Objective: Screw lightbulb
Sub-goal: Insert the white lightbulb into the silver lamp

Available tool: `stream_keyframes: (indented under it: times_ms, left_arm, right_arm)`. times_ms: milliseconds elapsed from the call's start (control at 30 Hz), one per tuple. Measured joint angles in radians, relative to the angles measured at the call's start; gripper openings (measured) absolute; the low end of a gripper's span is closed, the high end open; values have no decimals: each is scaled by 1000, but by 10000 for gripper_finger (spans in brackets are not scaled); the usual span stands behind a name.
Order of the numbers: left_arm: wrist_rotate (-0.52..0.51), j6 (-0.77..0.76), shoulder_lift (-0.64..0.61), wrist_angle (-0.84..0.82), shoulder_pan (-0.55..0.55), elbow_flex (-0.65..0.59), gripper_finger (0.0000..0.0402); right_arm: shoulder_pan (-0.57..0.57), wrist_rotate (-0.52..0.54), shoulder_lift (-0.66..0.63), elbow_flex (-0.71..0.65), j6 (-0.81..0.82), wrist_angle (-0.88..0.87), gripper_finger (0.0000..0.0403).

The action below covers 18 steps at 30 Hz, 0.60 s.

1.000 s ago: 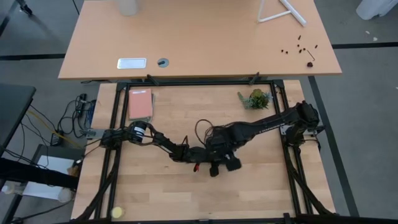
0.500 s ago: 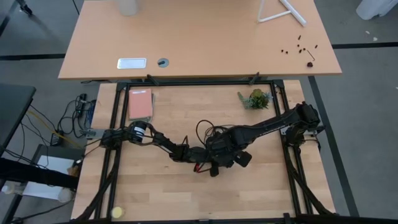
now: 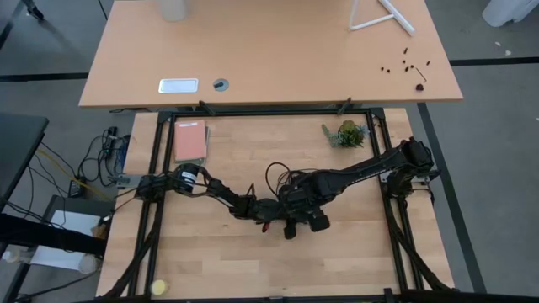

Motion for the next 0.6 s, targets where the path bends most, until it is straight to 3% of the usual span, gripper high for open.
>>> stream_keyframes:
  times_ms: [433,533,600]
  left_arm:
    - [-4,-1,0,2,0,0,196]
    - [-6,-1,0,2,0,0,196]
    - [-9,-1,0,3,0,0,196]
  right_arm:
    - [-13,20,0,-1,739,14,252]
    - [-30,-10,0,-2,800,47,279]
    - [-40,-55,-3,-2,752,73,303]
